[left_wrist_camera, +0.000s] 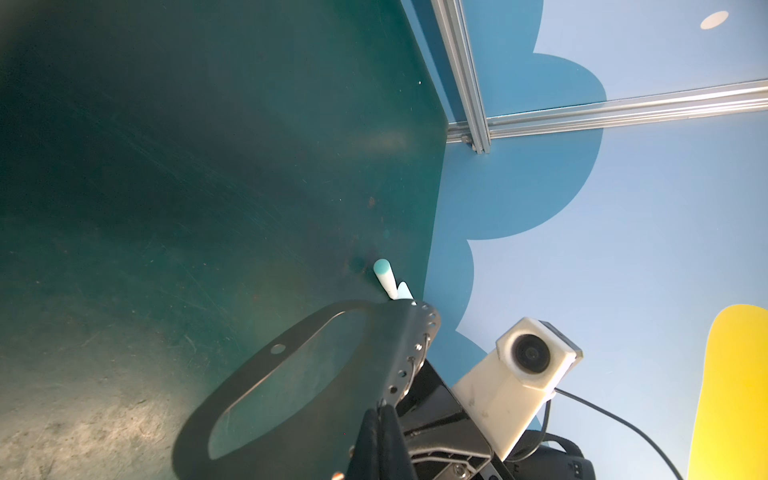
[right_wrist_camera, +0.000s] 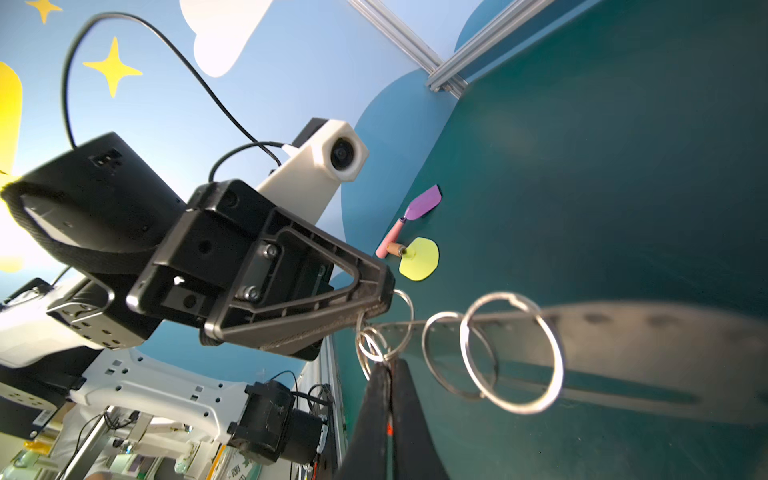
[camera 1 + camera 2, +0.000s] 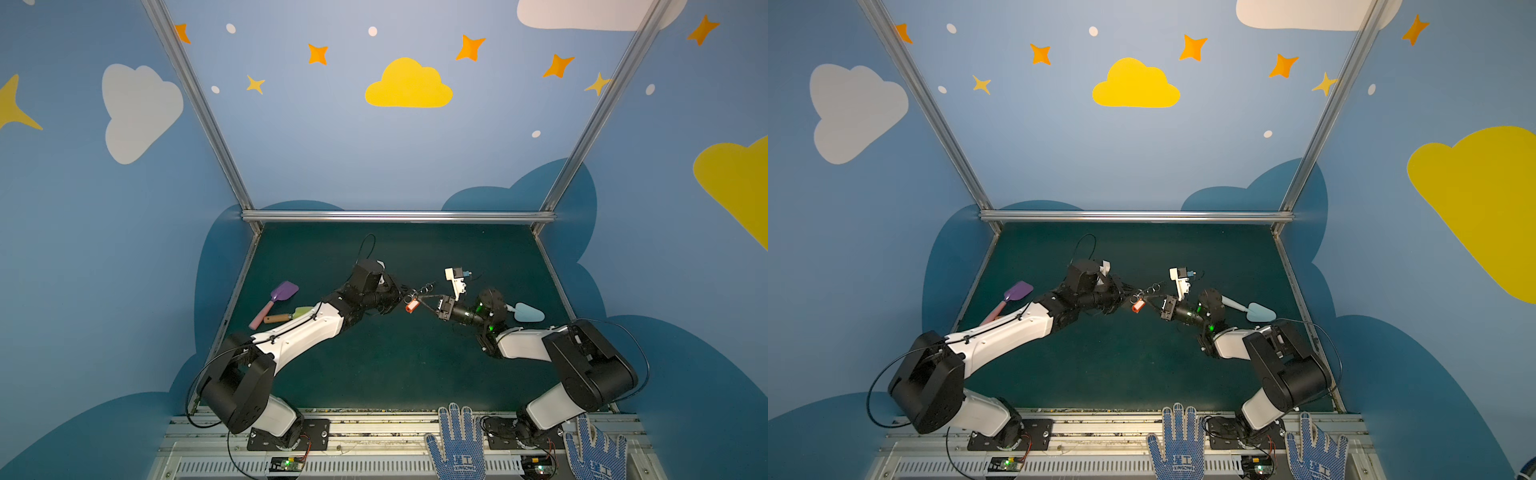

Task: Put the keys on the keyring
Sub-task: 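Hold the metal board with both grippers, red tag hanging below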

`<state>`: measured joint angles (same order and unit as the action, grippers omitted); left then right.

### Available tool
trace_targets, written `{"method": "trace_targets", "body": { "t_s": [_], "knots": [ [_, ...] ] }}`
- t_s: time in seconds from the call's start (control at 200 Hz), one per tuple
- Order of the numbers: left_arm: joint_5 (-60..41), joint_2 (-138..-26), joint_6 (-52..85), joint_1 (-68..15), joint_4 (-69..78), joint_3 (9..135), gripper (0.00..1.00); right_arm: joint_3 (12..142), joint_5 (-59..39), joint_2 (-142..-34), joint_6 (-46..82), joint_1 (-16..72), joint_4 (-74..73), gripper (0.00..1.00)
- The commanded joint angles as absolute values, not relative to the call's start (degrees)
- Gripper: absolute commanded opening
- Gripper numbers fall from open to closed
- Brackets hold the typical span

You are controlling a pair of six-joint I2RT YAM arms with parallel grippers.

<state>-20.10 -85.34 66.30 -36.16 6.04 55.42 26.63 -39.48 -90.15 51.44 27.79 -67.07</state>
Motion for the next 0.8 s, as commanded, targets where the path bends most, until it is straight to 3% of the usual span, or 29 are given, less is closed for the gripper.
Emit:
{"method": "trace_targets", "body": {
  "t_s": [0.0,0.34,0.451,0.546,0.791],
  "knots": [
    [-19.6,-84.2,66.1,-36.2,5.0,55.4,0.04,24.8,-35.1,-90.2,52.7,27.5,-76.1,0.0],
    [-18.9,-83.8,66.7,-36.1,6.1,55.4,0.04,22.1,-30.2,-92.6,53.2,30.2,-80.7,0.02],
    [-18.8,-83.6,66.7,-36.0,6.0,55.5,0.04,21.9,-29.7,-92.9,53.4,30.3,-80.7,0.21],
    [-18.4,-83.5,66.8,-36.0,5.9,55.3,0.04,21.1,-29.1,-92.6,53.2,30.3,-80.6,0.28],
    [-18.7,-83.3,66.8,-35.6,5.5,55.3,0.04,19.2,-29.4,-88.3,50.9,29.7,-76.1,0.3]
  ]
}}
